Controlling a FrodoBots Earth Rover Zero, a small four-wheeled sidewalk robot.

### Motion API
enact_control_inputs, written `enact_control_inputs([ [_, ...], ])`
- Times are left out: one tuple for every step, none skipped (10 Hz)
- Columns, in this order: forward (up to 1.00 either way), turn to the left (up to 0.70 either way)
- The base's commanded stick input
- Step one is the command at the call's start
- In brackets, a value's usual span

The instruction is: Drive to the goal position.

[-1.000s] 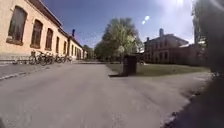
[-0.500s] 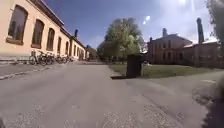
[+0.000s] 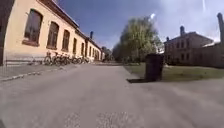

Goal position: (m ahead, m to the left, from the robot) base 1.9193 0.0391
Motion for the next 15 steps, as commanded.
enact_control_inputs([
  [1.00,0.00],
  [1.00,0.00],
  [1.00,0.00],
  [1.00,0.00],
  [1.00,0.00],
  [1.00,0.00],
  [1.00,0.00],
  [1.00,0.00],
  [1.00,-0.11],
  [1.00,-0.27],
  [1.00,-0.27],
  [1.00,-0.27],
  [1.00,-0.24],
  [0.99,0.00],
  [0.22,0.00],
])
